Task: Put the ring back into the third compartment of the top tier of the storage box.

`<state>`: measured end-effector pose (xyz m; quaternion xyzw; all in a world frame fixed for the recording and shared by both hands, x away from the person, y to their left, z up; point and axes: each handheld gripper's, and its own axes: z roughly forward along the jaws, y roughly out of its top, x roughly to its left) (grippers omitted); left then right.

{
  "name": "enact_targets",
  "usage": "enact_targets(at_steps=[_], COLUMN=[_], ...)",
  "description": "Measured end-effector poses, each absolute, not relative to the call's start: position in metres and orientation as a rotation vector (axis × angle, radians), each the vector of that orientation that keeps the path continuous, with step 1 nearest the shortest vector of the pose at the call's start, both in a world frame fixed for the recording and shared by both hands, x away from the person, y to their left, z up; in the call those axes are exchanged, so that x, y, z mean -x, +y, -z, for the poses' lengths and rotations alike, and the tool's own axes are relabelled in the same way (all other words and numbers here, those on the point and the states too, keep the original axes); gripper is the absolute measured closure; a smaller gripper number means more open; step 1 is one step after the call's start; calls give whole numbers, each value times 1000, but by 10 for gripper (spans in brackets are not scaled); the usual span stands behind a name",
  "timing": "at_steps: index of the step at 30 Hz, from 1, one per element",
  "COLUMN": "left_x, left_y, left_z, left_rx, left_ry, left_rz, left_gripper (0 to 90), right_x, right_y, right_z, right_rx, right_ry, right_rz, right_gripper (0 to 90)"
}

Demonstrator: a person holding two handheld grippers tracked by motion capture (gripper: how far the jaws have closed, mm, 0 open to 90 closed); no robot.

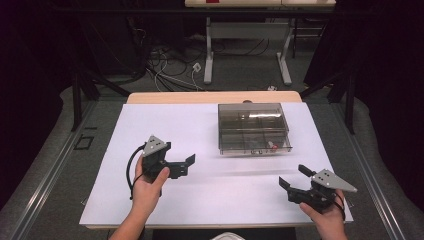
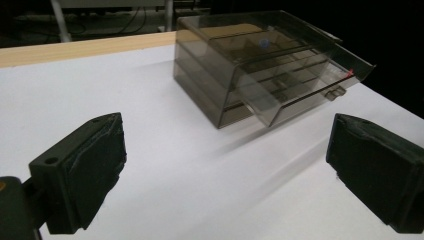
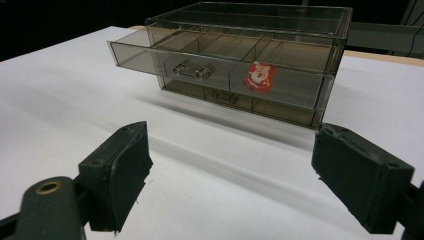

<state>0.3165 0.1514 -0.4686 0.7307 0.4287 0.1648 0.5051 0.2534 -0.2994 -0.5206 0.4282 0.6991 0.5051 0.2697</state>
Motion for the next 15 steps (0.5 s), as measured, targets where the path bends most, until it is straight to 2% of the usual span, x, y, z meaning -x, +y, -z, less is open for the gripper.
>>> enact_targets(at_steps=[15], left_x=[-307], left_y=[176], left_z=[488], left_rx=[-1683], left_ry=[1092], left_rz=[-405], left_gripper=[31], right_x=[-253], right_y=[-296], right_z=[522], right_rx=[-1102], right_ry=[1865], right_rz=[-1359], right_gripper=[148])
